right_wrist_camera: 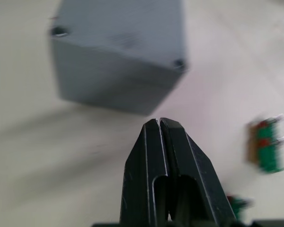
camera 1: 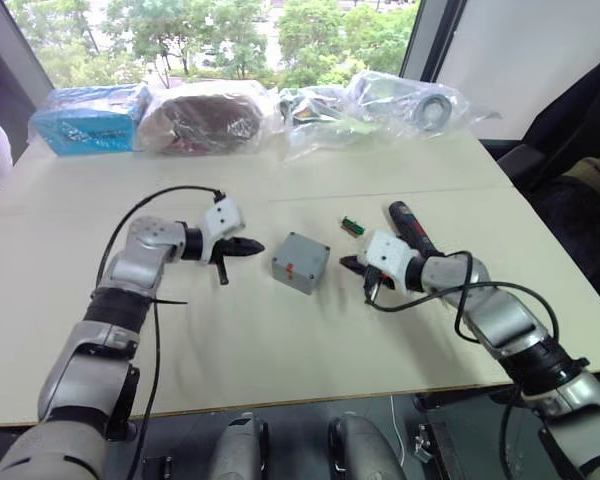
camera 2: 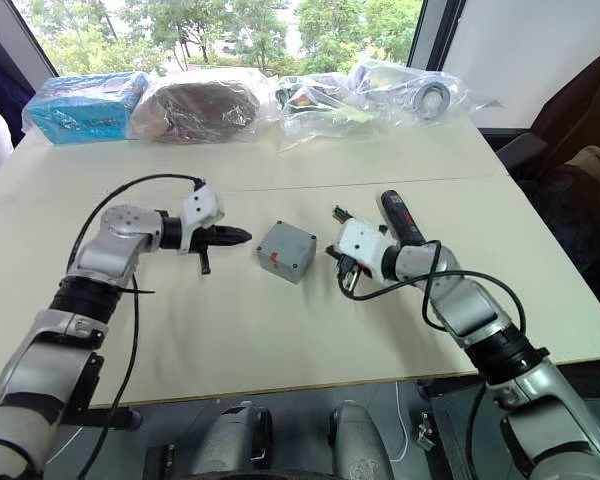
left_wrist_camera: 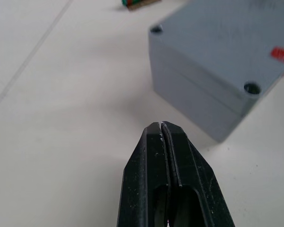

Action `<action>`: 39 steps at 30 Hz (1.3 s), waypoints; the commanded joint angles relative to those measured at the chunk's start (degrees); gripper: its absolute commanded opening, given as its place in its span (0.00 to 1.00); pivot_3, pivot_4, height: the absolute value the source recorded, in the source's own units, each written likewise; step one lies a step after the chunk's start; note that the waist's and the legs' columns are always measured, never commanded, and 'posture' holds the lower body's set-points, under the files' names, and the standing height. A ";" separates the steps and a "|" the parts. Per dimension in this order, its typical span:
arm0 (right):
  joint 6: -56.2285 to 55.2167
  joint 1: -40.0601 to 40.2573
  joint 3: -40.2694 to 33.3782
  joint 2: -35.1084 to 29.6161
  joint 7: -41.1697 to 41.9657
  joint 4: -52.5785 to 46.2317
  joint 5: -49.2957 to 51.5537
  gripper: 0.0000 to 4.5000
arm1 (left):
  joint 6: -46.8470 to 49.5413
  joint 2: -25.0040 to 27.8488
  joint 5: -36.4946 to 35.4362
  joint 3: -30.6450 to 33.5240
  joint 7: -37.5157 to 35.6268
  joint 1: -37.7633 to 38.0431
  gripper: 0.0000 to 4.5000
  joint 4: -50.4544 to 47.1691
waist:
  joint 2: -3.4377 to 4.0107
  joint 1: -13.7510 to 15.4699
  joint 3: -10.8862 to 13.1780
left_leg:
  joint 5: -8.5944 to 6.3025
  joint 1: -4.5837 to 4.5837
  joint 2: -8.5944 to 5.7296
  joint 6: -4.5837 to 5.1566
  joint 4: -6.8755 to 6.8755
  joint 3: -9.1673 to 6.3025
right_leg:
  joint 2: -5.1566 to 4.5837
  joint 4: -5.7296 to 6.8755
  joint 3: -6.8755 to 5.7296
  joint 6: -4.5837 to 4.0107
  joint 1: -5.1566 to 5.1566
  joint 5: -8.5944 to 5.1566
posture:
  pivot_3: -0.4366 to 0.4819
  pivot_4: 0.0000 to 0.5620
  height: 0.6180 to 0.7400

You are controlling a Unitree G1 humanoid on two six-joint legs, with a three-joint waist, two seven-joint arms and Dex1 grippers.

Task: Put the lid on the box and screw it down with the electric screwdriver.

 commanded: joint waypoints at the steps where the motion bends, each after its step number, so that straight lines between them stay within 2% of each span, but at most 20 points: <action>1: 5.16 0.15 -1.36 2.38 -1.77 -4.79 -0.93 0.00 | -1.96 -0.84 0.67 -0.28 0.92 -0.05 0.00 0.18 | -0.01 -0.07 0.01 | 0.00 0.00 0.00 0.00 0.00 0.03 | 0.01 -0.01 0.00 0.00 -0.01 0.00 | 0.48 0.27 1.00; 8: 15.50 -1.74 -0.70 8.31 -3.98 -5.99 -2.31 0.00 | -2.83 -2.57 1.33 -1.43 0.55 0.97 0.00 0.18 | -0.01 -0.13 0.00 | 0.00 -0.02 0.01 0.01 0.00 0.05 | 0.06 -0.01 0.00 0.00 -0.04 0.00 | 0.48 0.27 1.00; 19: 17.91 -5.70 0.75 14.50 -3.28 -4.92 -3.49 0.00 | 1.77 -0.69 -0.55 -2.82 -6.45 5.11 0.00 -8.54 | -0.02 -0.23 0.00 | -0.01 -0.06 0.02 0.01 -0.02 0.06 | 0.07 -0.01 0.00 0.00 -0.10 0.00 | 0.48 0.27 1.00; 28: 19.56 -7.12 3.46 15.30 1.86 -4.97 -2.49 0.00 | 2.76 0.75 -0.81 -1.72 -7.11 5.59 0.00 -10.62 | -0.02 -0.40 0.00 | -0.03 -0.06 0.04 0.05 -0.04 0.05 | 0.10 -0.01 0.00 -0.01 -0.13 -0.01 | 0.48 0.27 1.00; 39: 18.73 -7.47 4.00 15.56 4.29 -2.83 -3.67 0.00 | 7.88 4.61 -3.01 -1.51 -10.29 10.18 0.00 -20.25 | -0.01 -0.45 0.00 | -0.04 -0.08 0.07 0.06 -0.09 0.04 | 0.12 0.01 0.07 -0.01 -0.25 -0.01 | 0.48 0.27 1.00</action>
